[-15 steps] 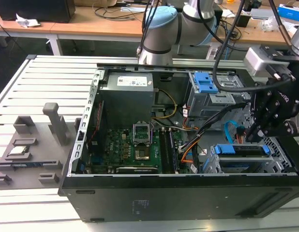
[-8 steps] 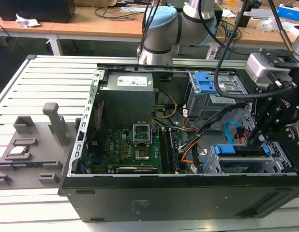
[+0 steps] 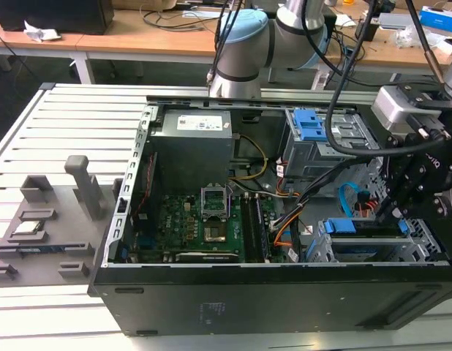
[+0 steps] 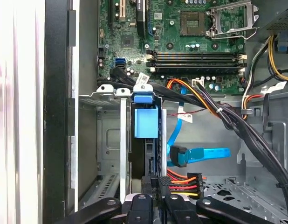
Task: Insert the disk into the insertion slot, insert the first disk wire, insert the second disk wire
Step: 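Insert the first disk wire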
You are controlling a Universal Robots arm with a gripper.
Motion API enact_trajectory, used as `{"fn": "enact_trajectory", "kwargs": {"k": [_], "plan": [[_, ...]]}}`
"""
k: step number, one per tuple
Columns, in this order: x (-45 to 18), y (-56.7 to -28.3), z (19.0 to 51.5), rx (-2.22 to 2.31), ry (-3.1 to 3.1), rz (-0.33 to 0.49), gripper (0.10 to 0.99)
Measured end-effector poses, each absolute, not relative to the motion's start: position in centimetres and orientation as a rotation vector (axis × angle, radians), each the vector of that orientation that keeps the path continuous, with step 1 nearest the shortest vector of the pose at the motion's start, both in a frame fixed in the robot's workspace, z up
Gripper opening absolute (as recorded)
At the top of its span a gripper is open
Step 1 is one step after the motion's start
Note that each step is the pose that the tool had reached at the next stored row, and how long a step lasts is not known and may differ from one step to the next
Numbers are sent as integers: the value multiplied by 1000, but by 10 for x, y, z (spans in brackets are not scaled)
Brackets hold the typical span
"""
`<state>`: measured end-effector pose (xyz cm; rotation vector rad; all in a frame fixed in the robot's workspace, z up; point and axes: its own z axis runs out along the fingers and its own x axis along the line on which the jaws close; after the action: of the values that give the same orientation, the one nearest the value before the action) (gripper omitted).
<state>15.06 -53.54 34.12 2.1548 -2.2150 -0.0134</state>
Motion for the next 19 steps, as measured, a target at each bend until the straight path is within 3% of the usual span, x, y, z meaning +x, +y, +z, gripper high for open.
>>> {"fn": "enact_trajectory", "kwargs": {"k": [13,15,19], "plan": [[151,-535,335,2138,-2231,-14,169],[151,-535,335,2138,-2231,-14,243],[151,-535,350,2138,-2231,-14,243]]}}
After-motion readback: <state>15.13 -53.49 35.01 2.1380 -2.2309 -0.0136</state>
